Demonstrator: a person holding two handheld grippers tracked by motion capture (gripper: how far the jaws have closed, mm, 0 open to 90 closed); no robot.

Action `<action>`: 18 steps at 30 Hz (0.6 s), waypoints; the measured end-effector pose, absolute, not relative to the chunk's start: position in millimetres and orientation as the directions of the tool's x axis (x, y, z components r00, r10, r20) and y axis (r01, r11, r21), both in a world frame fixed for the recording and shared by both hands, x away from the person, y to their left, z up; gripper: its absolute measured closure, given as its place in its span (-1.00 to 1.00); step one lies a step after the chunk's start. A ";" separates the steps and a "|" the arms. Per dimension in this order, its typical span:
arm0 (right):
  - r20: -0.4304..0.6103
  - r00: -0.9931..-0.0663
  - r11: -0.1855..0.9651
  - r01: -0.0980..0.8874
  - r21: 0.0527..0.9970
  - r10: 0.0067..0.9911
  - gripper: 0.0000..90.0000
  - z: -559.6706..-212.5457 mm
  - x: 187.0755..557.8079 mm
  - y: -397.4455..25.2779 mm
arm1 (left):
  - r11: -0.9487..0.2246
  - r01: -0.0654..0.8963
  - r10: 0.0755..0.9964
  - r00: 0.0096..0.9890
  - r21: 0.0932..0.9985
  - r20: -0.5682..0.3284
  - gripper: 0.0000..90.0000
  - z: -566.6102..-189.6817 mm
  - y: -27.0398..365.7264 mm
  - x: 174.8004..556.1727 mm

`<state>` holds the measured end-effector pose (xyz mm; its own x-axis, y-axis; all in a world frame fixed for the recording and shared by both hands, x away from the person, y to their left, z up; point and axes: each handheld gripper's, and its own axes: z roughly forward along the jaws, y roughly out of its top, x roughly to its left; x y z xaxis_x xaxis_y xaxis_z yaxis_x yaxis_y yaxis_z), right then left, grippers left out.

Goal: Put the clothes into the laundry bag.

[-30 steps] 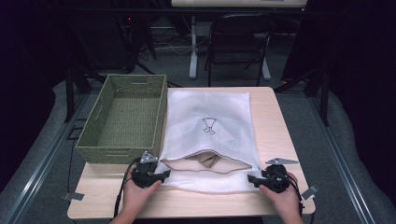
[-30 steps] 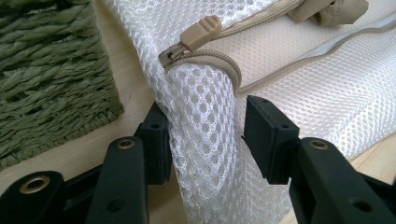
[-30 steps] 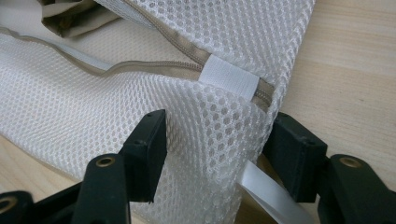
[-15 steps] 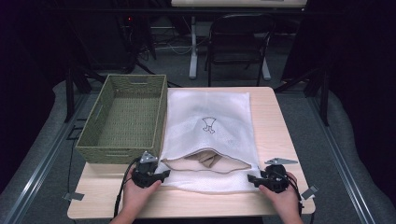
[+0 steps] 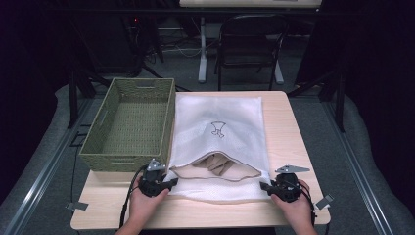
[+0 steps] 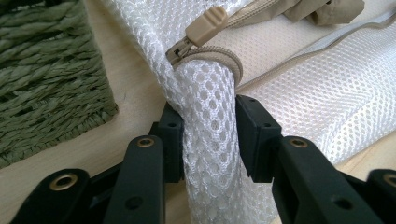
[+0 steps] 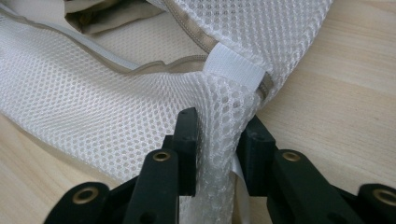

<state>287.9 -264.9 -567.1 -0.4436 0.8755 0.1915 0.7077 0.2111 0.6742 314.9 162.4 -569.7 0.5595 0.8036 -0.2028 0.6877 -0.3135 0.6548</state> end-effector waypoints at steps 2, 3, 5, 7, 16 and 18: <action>0.191 -0.451 0.213 0.700 0.681 0.872 0.66 -567.3 287.8 -263.7 | -0.315 0.689 0.803 0.560 0.653 -0.204 0.49 -569.6 162.5 315.0; 0.188 -0.451 0.216 0.701 0.680 0.872 0.67 -567.1 287.6 -263.3 | -0.316 0.689 0.803 0.561 0.653 -0.203 0.51 -569.6 162.3 314.9; 0.180 -0.457 0.226 0.700 0.678 0.871 0.69 -566.4 287.6 -263.1 | -0.316 0.688 0.801 0.562 0.653 -0.204 0.54 -569.7 162.2 315.0; 0.179 -0.460 0.228 0.696 0.681 0.869 0.71 -566.4 287.7 -262.7 | -0.320 0.689 0.797 0.567 0.651 -0.207 0.60 -569.9 162.5 315.5; 0.168 -0.475 0.245 0.688 0.683 0.864 0.78 -564.9 287.6 -261.6 | -0.324 0.689 0.794 0.571 0.648 -0.210 0.80 -570.5 161.0 315.5; 0.166 -0.477 0.248 0.686 0.684 0.863 0.79 -563.9 287.6 -261.3 | -0.327 0.686 0.793 0.574 0.650 -0.207 0.83 -570.2 160.4 315.2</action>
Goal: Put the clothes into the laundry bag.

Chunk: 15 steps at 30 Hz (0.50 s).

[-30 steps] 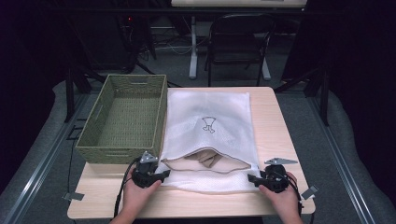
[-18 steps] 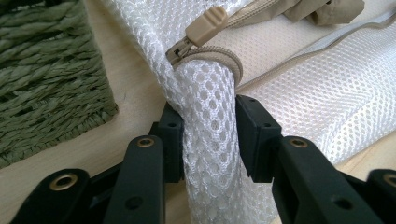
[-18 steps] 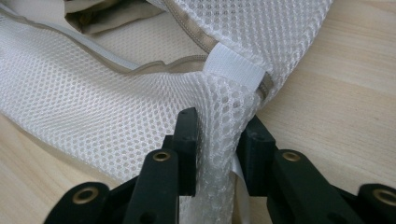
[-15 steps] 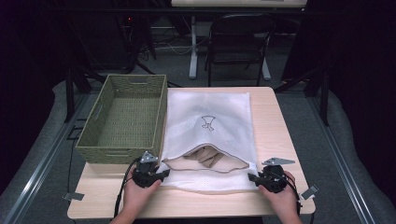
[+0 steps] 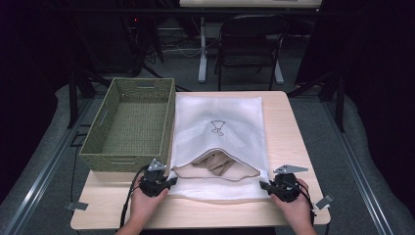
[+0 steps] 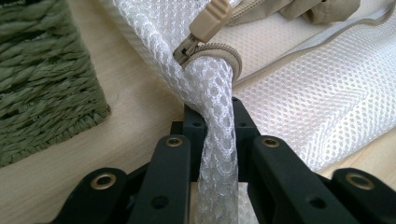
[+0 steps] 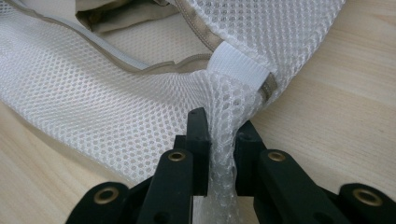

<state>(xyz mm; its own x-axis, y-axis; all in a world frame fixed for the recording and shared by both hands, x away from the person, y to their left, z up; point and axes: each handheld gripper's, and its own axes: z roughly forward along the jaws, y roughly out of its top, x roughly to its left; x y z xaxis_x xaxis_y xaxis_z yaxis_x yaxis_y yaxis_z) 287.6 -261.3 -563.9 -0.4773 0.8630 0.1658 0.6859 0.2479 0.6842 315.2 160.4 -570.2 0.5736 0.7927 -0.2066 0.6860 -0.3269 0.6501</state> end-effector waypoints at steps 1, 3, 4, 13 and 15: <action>0.164 -0.478 0.249 0.684 0.686 0.863 0.80 -563.6 287.6 -261.2 | -0.329 0.682 0.793 0.575 0.653 -0.201 0.84 -570.3 159.7 315.1; 0.159 -0.481 0.251 0.678 0.691 0.862 0.80 -562.6 287.8 -261.0 | -0.338 0.678 0.792 0.579 0.653 -0.191 0.86 -569.8 159.4 315.4; 0.159 -0.480 0.249 0.678 0.691 0.863 0.81 -562.2 287.8 -260.8 | -0.340 0.680 0.790 0.582 0.650 -0.195 0.87 -569.3 159.5 315.6; 0.152 -0.495 0.268 0.674 0.688 0.855 0.81 -553.2 292.5 -264.6 | -0.334 0.681 0.782 0.586 0.652 -0.212 0.88 -561.3 157.2 314.8; 0.144 -0.500 0.272 0.666 0.695 0.854 0.81 -550.7 293.1 -263.4 | -0.329 0.685 0.781 0.584 0.650 -0.220 0.88 -557.5 158.7 315.6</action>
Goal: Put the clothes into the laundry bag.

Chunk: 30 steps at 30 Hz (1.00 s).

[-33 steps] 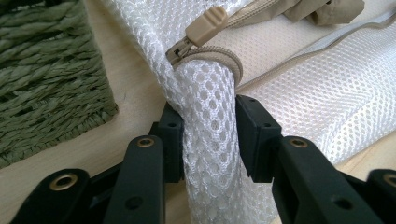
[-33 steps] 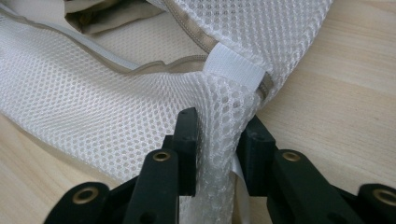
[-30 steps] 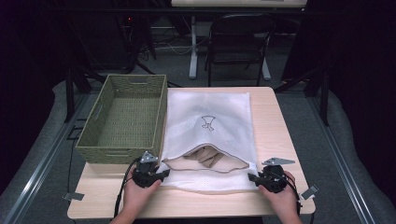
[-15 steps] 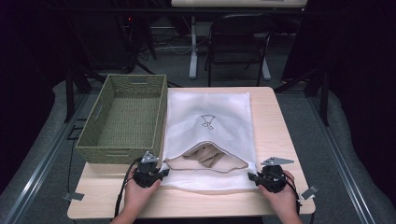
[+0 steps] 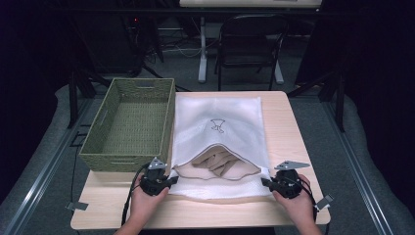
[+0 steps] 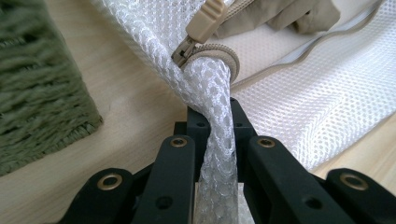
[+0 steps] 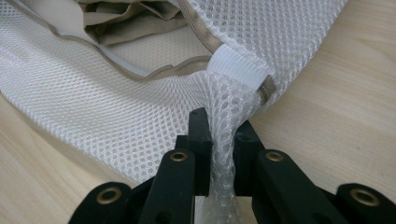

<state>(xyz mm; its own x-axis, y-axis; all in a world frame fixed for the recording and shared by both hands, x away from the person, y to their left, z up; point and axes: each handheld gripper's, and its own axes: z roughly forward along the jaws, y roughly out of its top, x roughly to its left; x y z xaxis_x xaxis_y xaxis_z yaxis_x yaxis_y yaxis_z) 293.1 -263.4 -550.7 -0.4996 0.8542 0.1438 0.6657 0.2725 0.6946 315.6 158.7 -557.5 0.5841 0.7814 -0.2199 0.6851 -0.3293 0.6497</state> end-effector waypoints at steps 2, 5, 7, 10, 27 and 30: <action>0.140 -0.505 0.284 0.669 0.686 0.852 0.81 -546.8 293.4 -262.4 | -0.328 0.689 0.780 0.584 0.646 -0.227 0.88 -554.7 160.3 316.4; 0.137 -0.511 0.292 0.668 0.684 0.848 0.82 -542.1 294.9 -260.2 | -0.323 0.695 0.780 0.579 0.642 -0.235 0.88 -551.8 162.8 317.7; 0.120 -0.521 0.310 0.661 0.684 0.845 0.82 -539.4 296.5 -259.4 | -0.334 0.695 0.783 0.580 0.637 -0.222 0.88 -548.0 163.4 319.8; 0.104 -0.537 0.336 0.654 0.678 0.837 0.82 -533.1 299.1 -259.9 | -0.333 0.691 0.782 0.583 0.641 -0.222 0.88 -540.3 163.2 322.4; 0.138 -0.573 0.346 0.651 0.676 0.808 0.82 -500.4 316.0 -269.0 | -0.360 0.688 0.773 0.598 0.630 -0.213 0.87 -496.0 158.0 336.2; 0.137 -0.576 0.356 0.655 0.666 0.806 0.82 -493.6 319.0 -267.7 | -0.364 0.690 0.773 0.599 0.626 -0.211 0.87 -487.8 157.7 341.1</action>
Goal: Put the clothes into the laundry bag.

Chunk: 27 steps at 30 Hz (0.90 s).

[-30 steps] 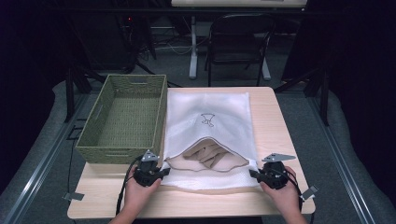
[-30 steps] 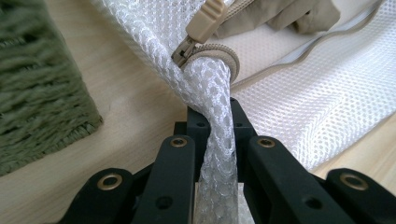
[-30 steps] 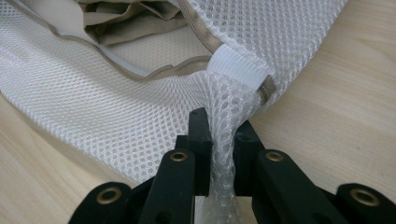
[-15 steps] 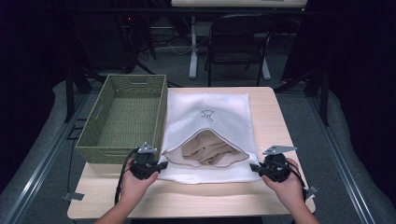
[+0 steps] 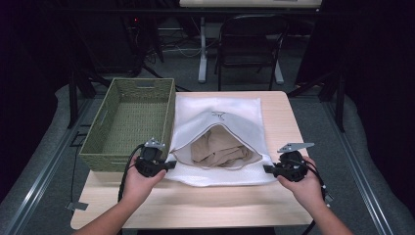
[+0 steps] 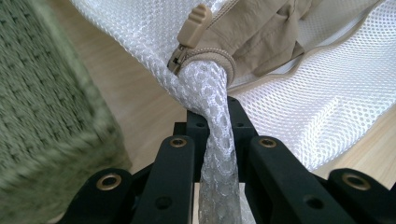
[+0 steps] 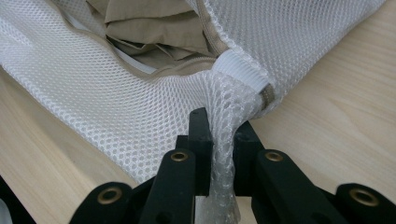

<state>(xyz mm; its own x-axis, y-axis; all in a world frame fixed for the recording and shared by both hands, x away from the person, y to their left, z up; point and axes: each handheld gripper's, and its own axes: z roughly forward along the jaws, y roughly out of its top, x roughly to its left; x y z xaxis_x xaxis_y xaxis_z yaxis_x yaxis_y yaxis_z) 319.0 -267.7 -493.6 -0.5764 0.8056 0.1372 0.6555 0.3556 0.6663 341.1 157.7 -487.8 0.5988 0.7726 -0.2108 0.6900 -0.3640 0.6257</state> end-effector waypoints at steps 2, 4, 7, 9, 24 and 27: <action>0.129 -0.582 0.366 0.651 0.665 0.803 0.82 -489.7 321.6 -267.0 | -0.364 0.695 0.772 0.598 0.620 -0.217 0.86 -480.5 158.1 345.8; 0.129 -0.587 0.372 0.652 0.660 0.799 0.82 -484.4 325.4 -266.7 | -0.369 0.695 0.772 0.599 0.617 -0.212 0.86 -476.4 158.6 349.0; 0.124 -0.592 0.377 0.647 0.663 0.796 0.82 -478.8 330.3 -266.1 | -0.371 0.697 0.776 0.596 0.614 -0.208 0.86 -469.5 160.3 355.4; 0.124 -0.595 0.387 0.652 0.652 0.794 0.82 -474.8 333.0 -265.8 | -0.372 0.697 0.778 0.594 0.612 -0.204 0.86 -465.1 161.3 358.9; 0.094 -0.604 0.413 0.642 0.646 0.792 0.82 -449.7 353.2 -264.9 | -0.363 0.709 0.792 0.577 0.605 -0.201 0.85 -442.2 161.4 375.6; 0.094 -0.601 0.411 0.644 0.645 0.794 0.82 -446.6 357.6 -265.2 | -0.358 0.714 0.797 0.570 0.602 -0.202 0.85 -439.7 161.7 378.8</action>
<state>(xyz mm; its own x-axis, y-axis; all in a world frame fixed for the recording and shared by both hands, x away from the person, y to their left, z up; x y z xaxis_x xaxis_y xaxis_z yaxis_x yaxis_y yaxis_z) 357.6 -265.2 -446.6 -0.6010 0.7937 0.0938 0.6437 0.4111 0.6455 378.8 161.7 -439.7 0.5698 0.7966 -0.2021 0.7138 -0.3579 0.6020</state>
